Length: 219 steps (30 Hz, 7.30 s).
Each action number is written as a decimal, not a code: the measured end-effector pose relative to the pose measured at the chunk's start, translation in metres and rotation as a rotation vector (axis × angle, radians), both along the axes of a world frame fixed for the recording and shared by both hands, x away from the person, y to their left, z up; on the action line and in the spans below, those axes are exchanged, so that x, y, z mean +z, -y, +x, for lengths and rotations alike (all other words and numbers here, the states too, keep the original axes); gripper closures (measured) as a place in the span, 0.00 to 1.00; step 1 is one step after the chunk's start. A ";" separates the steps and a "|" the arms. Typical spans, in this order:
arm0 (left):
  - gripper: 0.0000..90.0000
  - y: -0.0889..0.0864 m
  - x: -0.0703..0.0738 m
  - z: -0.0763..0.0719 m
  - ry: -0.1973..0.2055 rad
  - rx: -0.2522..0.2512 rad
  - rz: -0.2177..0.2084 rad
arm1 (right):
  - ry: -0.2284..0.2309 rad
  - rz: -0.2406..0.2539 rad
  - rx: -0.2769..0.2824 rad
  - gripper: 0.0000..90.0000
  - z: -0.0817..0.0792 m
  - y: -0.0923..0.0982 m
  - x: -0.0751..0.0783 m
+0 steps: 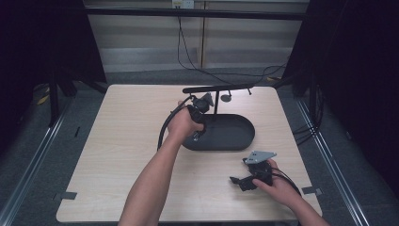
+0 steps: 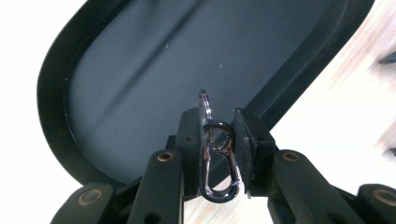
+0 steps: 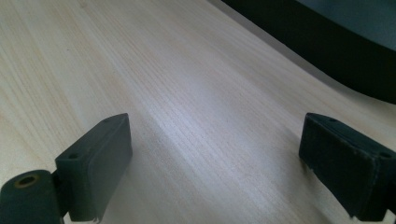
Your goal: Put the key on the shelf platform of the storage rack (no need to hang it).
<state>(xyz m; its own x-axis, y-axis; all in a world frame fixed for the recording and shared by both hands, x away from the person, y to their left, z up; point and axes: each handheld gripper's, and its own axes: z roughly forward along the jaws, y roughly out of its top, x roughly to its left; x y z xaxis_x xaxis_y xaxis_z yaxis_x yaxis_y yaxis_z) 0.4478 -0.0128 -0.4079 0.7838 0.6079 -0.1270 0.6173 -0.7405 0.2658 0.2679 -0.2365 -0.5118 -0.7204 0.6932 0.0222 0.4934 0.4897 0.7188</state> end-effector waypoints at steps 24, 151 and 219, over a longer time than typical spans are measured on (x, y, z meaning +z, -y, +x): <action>0.80 0.001 -0.003 0.005 0.058 -0.002 -0.011 | 0.000 0.000 0.000 0.10 0.000 0.000 0.000; 0.36 -0.094 0.010 -0.046 0.063 0.041 -0.104 | -0.003 0.002 0.003 0.10 0.000 0.000 0.000; 0.32 -0.172 -0.025 -0.087 0.050 0.080 -0.116 | -0.003 0.001 0.003 0.10 0.000 0.000 0.000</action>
<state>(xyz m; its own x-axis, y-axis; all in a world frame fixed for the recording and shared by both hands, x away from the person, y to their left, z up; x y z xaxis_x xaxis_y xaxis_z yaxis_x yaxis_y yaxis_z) 0.3606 0.1595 -0.4333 0.7404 0.6524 -0.1619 0.6571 -0.6518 0.3788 0.2676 -0.2363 -0.5119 -0.7225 0.6909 0.0251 0.4940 0.4905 0.7179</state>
